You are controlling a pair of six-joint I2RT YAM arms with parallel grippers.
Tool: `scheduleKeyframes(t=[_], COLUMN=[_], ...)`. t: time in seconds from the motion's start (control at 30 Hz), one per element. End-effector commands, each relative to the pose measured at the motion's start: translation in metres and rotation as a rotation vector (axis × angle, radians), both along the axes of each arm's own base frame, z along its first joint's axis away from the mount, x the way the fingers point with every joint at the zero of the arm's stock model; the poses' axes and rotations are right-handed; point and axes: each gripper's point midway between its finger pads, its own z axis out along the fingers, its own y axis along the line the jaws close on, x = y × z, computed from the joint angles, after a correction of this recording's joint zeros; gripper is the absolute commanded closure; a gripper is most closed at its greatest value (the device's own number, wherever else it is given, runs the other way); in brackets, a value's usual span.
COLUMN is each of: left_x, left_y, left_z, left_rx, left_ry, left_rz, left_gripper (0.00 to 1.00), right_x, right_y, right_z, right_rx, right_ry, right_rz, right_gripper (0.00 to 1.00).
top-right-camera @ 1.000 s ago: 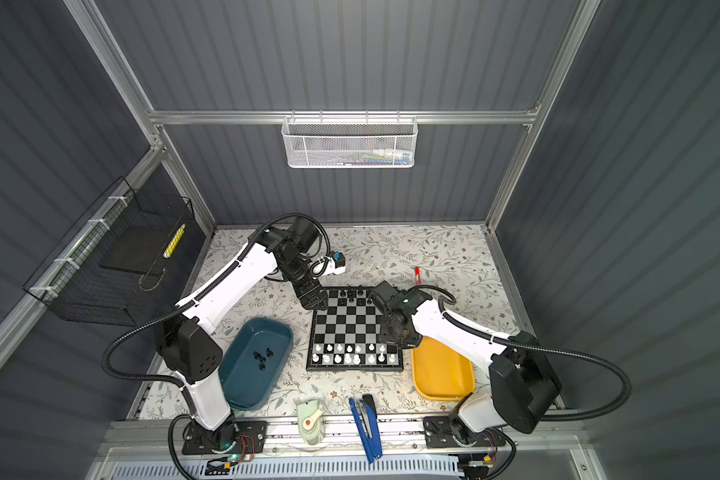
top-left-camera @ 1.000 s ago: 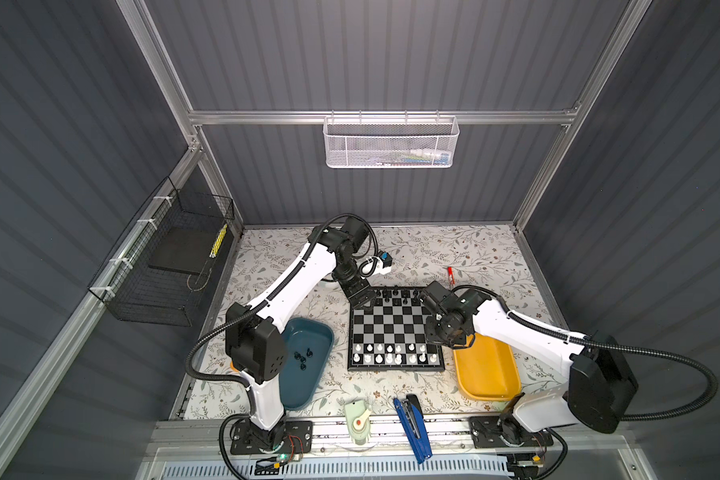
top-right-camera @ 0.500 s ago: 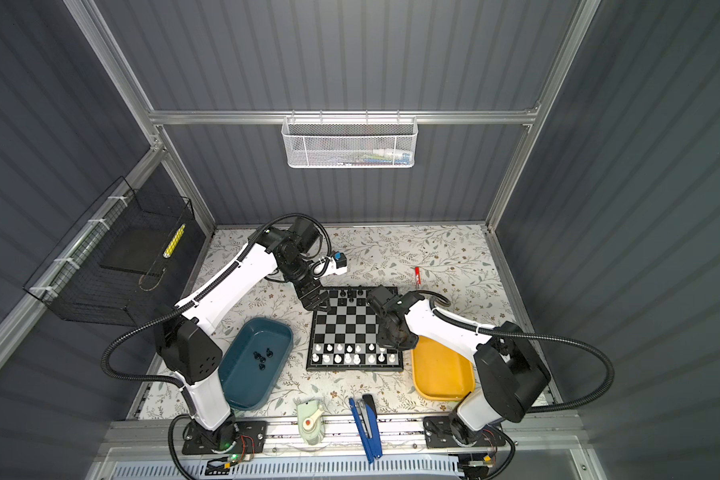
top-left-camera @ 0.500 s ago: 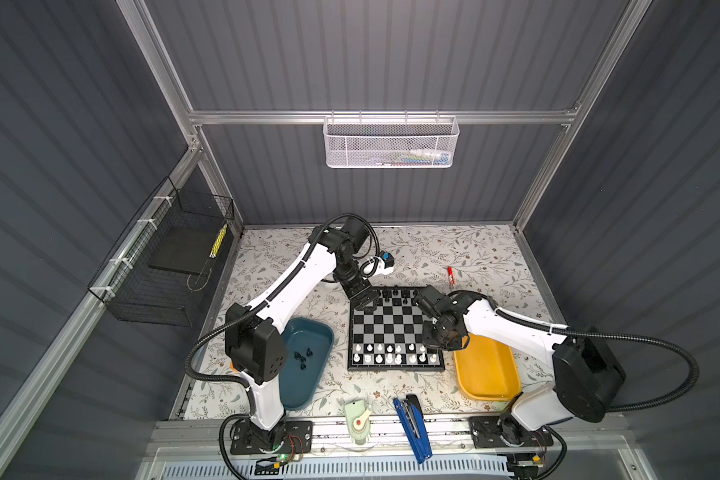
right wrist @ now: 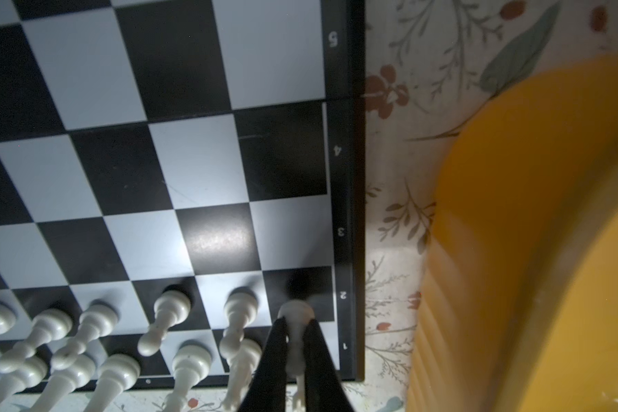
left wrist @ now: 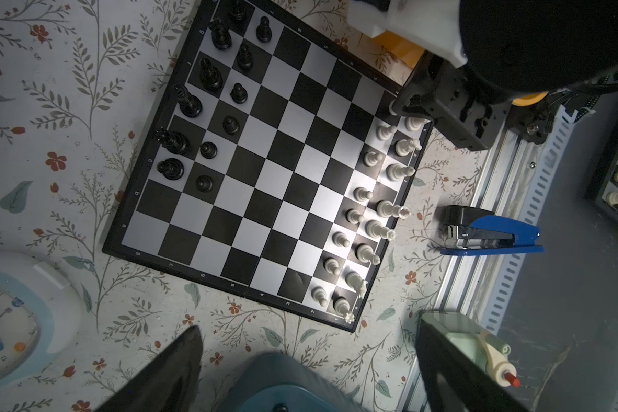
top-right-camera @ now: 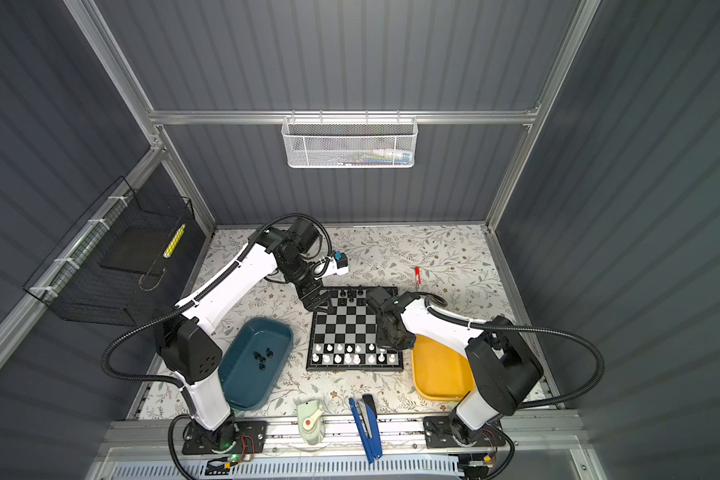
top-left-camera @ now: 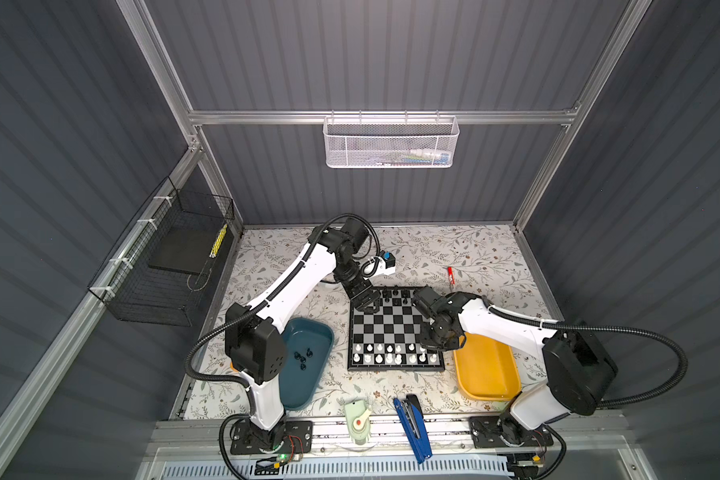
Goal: Set up the chess pieces on the board
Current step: 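Lower the white pawn onto the last empty square in the nearest row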
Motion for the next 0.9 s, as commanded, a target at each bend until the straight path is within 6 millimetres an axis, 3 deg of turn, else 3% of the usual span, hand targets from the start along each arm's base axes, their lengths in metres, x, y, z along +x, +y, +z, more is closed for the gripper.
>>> scheduleKeyframes(t=[0.0, 0.87], left_x=[-0.0104, -0.0102], left_y=[0.0002, 0.0002], left_z=[0.0039, -0.0005], left_rx=[-0.016, -0.012], left_ry=[0.017, 0.021], left_rz=[-0.029, -0.027], left_gripper=[0.05, 0.05], right_x=[-0.0051, 0.0010], right_y=[-0.0010, -0.0018], right_z=[-0.0059, -0.0032], right_rx=[-0.015, -0.034], right_ry=[0.028, 0.018], right_rz=[0.008, 0.019], right_gripper=[0.89, 0.77])
